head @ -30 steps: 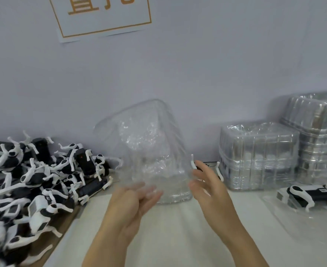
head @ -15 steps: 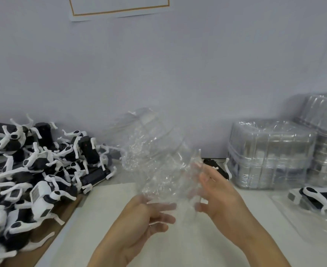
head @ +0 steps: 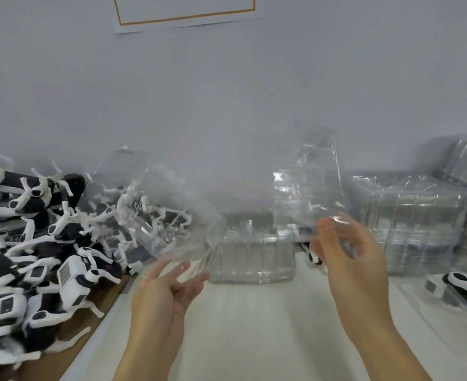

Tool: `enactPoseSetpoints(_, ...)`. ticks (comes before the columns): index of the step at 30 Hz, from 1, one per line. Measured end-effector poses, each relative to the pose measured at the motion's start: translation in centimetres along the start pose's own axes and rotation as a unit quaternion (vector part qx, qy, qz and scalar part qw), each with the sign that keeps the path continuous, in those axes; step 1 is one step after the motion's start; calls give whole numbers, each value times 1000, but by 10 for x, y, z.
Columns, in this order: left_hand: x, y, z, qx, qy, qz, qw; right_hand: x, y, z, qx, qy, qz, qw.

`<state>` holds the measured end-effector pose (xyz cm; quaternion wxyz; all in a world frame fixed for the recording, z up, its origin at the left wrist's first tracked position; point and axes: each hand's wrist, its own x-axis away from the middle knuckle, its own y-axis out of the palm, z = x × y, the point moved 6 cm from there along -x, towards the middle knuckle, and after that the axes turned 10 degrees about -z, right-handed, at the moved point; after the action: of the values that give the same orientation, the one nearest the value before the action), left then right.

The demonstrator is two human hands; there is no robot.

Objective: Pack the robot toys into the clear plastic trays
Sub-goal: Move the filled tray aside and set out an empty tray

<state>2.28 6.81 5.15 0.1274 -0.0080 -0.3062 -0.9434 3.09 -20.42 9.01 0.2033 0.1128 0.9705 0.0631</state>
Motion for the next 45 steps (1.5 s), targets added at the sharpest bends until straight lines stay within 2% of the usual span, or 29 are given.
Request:
enactPoseSetpoints(3, 2, -1, 1, -8, 9, 14, 1000, 0, 8, 0, -7, 17, -61, 998)
enactPoseSetpoints(7, 2, -2, 3, -41, 21, 35, 998, -2, 8, 4, 25, 16, -64, 998)
enactPoseSetpoints(12, 3, 8, 9, -120, 79, 6, 990, -1, 12, 10, 35, 34, -71, 996)
enactPoseSetpoints(15, 9, 16, 15, -196, 138, -14, 971, -2, 13, 14, -12, 54, -73, 996)
enactPoseSetpoints(19, 16, 25, 25, -295, 230, -57, 926, -2, 12, 17, -100, 106, -83, 986)
enactPoseSetpoints(21, 19, 30, 30, -316, 260, -72, 910, -3, 12, 16, -125, 115, -94, 981)
enactPoseSetpoints(24, 20, 34, 31, -314, 276, -81, 905, -4, 10, 13, -147, 121, -101, 976)
enactPoseSetpoints(26, 14, 31, 26, -252, 238, -82, 934, -4, 10, 15, -134, 131, -104, 977)
enactPoseSetpoints(29, 6, 26, 11, -115, 133, -64, 982, 0, 16, 19, -105, 164, -119, 974)
enactPoseSetpoints(32, 4, 33, -11, -63, 36, -65, 995, 7, 31, 20, -98, 180, -178, 963)
enactPoseSetpoints(36, 4, 42, -34, -11, -64, -106, 992, 16, 51, 15, -71, 155, -266, 949)
enactPoseSetpoints(40, 8, 49, -47, -28, -89, -144, 985, 24, 65, 8, -40, 109, -318, 941)
enactPoseSetpoints(45, 10, 52, -47, -154, -41, -172, 972, 31, 75, 2, -39, 80, -369, 925)
